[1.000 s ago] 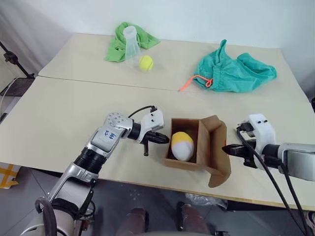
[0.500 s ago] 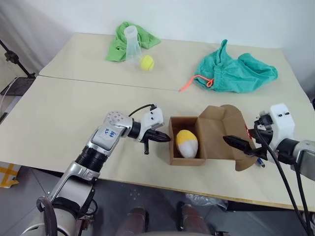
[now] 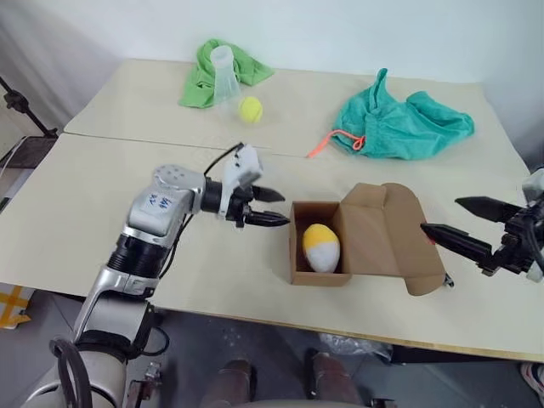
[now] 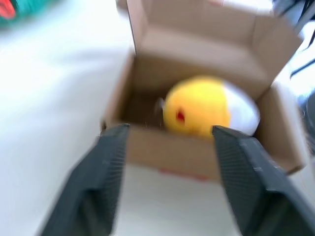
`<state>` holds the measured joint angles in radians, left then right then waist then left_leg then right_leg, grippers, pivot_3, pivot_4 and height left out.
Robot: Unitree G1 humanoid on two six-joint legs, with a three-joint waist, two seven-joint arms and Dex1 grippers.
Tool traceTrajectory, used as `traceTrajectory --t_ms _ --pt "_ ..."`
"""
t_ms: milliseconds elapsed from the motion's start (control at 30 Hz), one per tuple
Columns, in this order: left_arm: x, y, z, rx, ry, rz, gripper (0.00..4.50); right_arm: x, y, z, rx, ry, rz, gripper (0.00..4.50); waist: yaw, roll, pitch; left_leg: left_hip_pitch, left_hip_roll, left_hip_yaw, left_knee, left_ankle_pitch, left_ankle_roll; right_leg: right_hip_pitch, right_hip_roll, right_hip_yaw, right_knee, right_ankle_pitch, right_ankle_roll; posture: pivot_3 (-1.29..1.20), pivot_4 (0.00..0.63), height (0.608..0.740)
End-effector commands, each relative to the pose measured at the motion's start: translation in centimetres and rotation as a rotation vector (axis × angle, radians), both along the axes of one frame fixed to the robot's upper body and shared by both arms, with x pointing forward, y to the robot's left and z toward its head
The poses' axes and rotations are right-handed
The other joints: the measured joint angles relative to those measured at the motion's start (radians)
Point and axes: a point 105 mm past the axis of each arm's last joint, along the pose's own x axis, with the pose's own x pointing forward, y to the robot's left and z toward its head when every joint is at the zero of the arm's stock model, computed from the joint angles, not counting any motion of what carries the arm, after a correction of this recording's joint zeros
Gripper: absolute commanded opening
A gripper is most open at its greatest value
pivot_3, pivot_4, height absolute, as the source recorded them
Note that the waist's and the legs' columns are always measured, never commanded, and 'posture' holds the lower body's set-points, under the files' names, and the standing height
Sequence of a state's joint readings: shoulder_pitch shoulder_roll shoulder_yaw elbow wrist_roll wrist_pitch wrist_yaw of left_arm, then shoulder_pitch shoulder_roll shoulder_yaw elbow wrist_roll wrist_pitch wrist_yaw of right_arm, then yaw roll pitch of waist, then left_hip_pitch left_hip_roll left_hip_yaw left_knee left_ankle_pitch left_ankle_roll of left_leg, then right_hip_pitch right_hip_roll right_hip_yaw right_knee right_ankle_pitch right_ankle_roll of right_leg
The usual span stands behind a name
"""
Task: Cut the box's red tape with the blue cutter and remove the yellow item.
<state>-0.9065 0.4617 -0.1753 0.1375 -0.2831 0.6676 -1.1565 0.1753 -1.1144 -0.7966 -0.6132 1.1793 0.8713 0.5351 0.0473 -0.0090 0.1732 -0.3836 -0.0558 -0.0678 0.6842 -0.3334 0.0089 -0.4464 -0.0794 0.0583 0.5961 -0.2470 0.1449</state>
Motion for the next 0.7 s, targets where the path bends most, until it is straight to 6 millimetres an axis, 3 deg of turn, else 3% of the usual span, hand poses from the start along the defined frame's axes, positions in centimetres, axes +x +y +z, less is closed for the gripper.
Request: traceTrajectory --t_ms 33,133,267,433,567,700 --pt "-1.6 -2.5 2.5 -0.033 -0.090 -0.102 4.29 -1.3 1.6 1.5 -0.030 -0.092 0.108 4.50 0.002 0.000 0.000 0.000 0.000 0.000 0.000 0.000 0.000 0.000 0.000 0.000 0.000 0.000 0.000 0.00 0.150 0.740" --pt "-2.0 -4.5 0.7 0.076 -0.241 -0.168 4.48 -2.3 2.6 1.3 -0.041 -0.102 0.169 4.50 0.006 0.000 0.000 0.001 0.000 0.000 0.000 0.000 0.000 0.001 0.000 0.000 0.000 0.000 0.000 0.00 0.150 0.740" --pt "-2.4 -5.7 -1.9 0.180 -0.240 -0.238 4.48 -3.4 3.1 -0.6 -0.073 -0.045 0.188 4.50 0.006 -0.001 0.000 0.002 -0.001 0.001 0.000 0.000 0.000 0.002 0.000 0.001 0.000 0.000 0.000 0.00 0.150 0.740" --pt "-3.1 -7.0 -3.6 0.251 -0.256 -0.324 4.48 -3.9 3.1 -1.3 -0.068 -0.063 0.132 4.50 0.002 -0.001 0.000 0.004 -0.001 0.003 0.000 0.000 0.000 0.002 0.000 0.004 0.002 0.000 0.000 0.00 0.150 0.740" --pt "-1.9 -8.2 -4.6 0.312 -0.296 -0.310 4.48 -4.3 3.2 -1.5 -0.055 -0.081 0.091 4.50 0.004 -0.002 0.001 0.009 -0.001 0.004 0.000 -0.002 0.004 0.005 0.000 0.004 0.001 0.000 0.000 0.00 0.150 0.740" --pt "-1.4 -7.8 -4.9 0.351 -0.326 -0.331 3.68 -4.6 3.1 -1.6 -0.058 -0.088 0.066 4.50 -0.001 -0.003 0.002 0.014 -0.001 0.003 0.000 -0.002 0.006 0.011 0.000 0.004 0.000 0.000 0.000 0.00 0.150 0.740"
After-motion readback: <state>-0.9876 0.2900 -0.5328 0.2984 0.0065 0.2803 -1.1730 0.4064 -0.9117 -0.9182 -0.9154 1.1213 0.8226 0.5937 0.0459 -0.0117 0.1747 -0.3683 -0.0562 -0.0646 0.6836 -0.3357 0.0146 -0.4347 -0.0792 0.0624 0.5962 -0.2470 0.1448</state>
